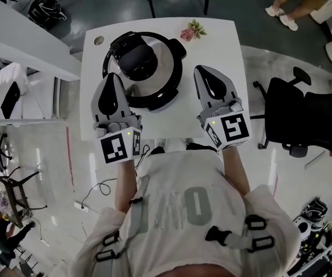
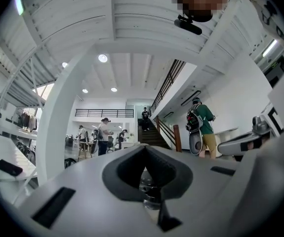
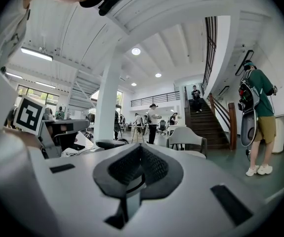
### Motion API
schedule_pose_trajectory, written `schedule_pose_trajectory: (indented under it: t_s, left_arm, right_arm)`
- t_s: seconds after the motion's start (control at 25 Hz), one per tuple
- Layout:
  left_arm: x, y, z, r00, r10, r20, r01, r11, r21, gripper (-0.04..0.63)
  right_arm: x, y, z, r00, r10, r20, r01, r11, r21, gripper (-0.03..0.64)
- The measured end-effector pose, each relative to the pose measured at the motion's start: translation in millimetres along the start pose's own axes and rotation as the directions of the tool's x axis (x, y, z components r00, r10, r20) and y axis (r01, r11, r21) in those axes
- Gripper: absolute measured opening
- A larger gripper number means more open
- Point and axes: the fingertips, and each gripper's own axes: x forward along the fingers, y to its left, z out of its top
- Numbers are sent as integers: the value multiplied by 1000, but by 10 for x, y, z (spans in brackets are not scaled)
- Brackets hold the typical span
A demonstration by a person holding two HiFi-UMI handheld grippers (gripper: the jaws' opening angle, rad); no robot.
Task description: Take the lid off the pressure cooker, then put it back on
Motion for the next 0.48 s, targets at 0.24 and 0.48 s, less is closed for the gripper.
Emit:
schedule_pose_trajectory:
  t_s: [0.24,0.48]
  left_arm:
    - [9,77,8,1000,21,23,-20,1000,-20,17]
    - [73,71,-197,996,-50,-76,48,999,-18,25]
  right_arm:
    - [29,-25,-9,1000,-4,0,4,1000,11,5]
    - [55,14,-20,1000,-1,-5,1,1000,28,5]
